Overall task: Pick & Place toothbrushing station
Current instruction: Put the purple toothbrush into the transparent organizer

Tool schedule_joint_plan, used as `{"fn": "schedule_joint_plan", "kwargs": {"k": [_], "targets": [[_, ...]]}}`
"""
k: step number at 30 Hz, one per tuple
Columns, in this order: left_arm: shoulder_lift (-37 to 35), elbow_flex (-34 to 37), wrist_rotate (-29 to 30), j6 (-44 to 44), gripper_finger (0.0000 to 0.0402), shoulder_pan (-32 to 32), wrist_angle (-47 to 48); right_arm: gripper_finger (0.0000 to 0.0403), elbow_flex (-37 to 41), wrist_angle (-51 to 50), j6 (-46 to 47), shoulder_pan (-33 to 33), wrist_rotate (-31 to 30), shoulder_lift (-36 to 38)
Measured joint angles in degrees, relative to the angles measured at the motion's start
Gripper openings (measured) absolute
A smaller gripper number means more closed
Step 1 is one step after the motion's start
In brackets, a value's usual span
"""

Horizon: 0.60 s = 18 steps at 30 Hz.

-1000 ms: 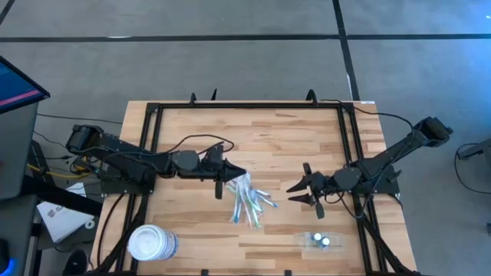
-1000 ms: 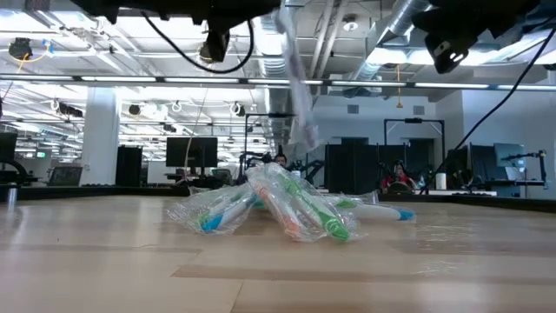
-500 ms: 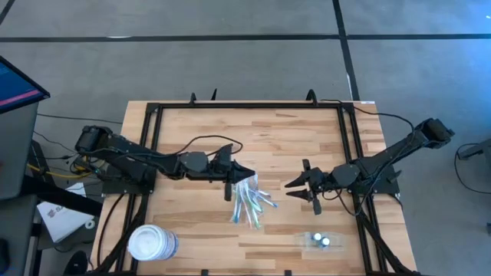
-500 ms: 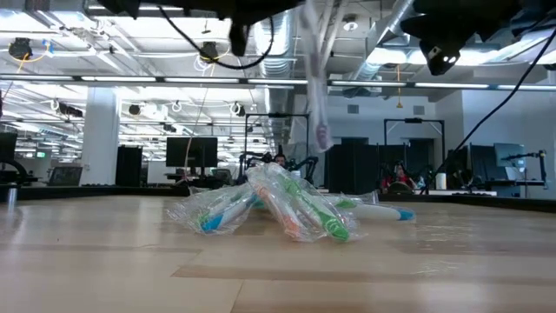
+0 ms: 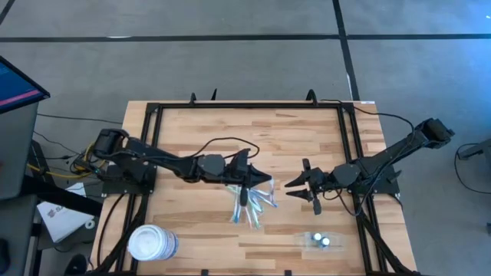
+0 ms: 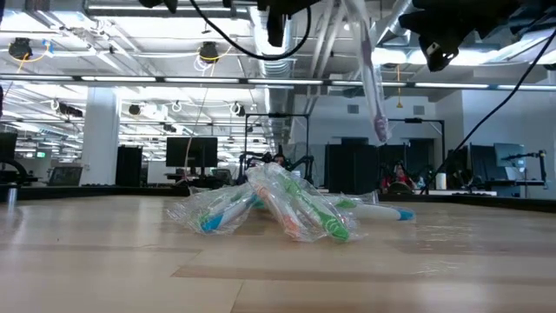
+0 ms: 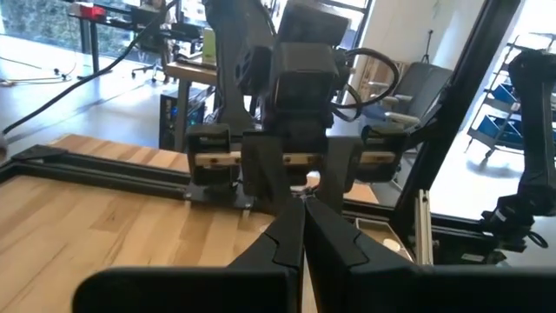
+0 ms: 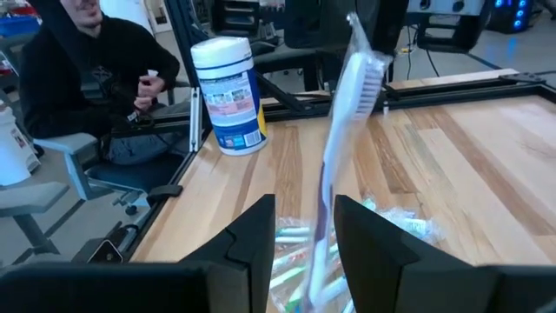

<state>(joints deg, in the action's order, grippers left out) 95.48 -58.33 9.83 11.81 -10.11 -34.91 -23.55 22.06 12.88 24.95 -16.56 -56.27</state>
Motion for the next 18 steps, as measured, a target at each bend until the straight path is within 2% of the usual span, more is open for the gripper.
{"fn": "schedule_joint_plan", "kwargs": {"k": [8, 18], "targets": [[3.8, -4.1, -1.2, -1.5, 0.0000, 0.1, -0.2, 0.0111, 0.0, -0.4, 0.0, -0.3, 0.0, 0.0], [3.9, -4.5, -1.2, -1.5, 0.0000, 0.1, -0.4, 0.0111, 0.0, -0.1, -0.7, -0.7, 0.0, 0.0]]}}
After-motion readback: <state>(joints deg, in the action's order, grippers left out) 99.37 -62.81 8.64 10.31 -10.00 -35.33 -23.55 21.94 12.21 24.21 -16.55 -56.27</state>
